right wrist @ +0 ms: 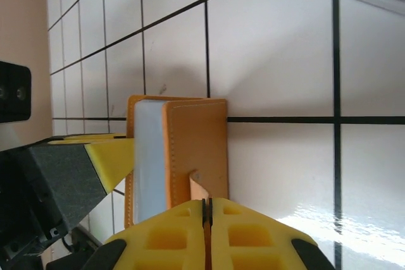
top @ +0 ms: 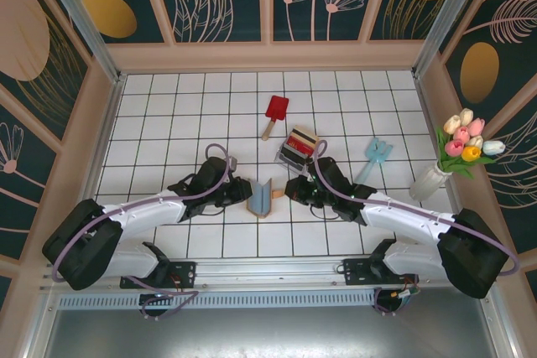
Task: Put the credit cards into the card holder
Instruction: Open the card holder at the bottom-center of the table.
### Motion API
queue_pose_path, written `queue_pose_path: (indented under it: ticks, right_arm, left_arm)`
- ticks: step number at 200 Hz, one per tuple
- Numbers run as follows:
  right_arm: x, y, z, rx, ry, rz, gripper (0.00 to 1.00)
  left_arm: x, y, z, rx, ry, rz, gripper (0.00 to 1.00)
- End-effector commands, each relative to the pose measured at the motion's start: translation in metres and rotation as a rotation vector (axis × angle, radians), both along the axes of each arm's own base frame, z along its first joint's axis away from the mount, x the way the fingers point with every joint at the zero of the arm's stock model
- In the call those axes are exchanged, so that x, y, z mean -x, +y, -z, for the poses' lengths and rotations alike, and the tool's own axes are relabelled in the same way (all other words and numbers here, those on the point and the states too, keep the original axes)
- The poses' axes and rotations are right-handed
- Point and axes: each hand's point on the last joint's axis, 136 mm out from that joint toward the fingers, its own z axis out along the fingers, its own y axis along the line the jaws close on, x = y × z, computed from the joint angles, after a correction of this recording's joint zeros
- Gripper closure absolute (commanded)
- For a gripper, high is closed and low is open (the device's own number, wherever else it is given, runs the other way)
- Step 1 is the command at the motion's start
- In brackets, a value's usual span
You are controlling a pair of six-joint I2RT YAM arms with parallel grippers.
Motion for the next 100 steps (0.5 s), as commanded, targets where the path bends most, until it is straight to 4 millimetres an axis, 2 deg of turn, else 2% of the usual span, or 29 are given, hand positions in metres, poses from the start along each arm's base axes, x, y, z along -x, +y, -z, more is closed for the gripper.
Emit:
queue_pose_path:
  ticks: [1, 33, 73, 86, 100]
  right_arm:
    - [-0.007, -0.01, 0.003, 0.05, 0.002, 0.053, 0.92]
    - [-0.006, -0.037, 0.032, 0.201, 0.046, 0.132, 0.91]
    - [0.005, -0.061, 0.077, 0.328, 0.128, 0.15, 0.87]
    - [0.004, -0.065, 0.081, 0.364, 0.13, 0.158, 0.84]
    - [0.0, -0.06, 0.071, 0.356, 0.113, 0.14, 0.8]
  left_arm:
    - [0.007, 0.014, 0.014, -0.077, 0.027, -0.007, 0.87]
    - [0.01, 0.015, 0.017, -0.083, 0.029, 0.0, 1.0]
    - [0.008, 0.004, 0.007, -0.023, -0.002, 0.036, 1.0]
    - [0.008, 0.001, 0.004, -0.005, -0.007, 0.042, 1.0]
    - [0.008, -0.003, -0.001, 0.023, -0.013, 0.056, 1.0]
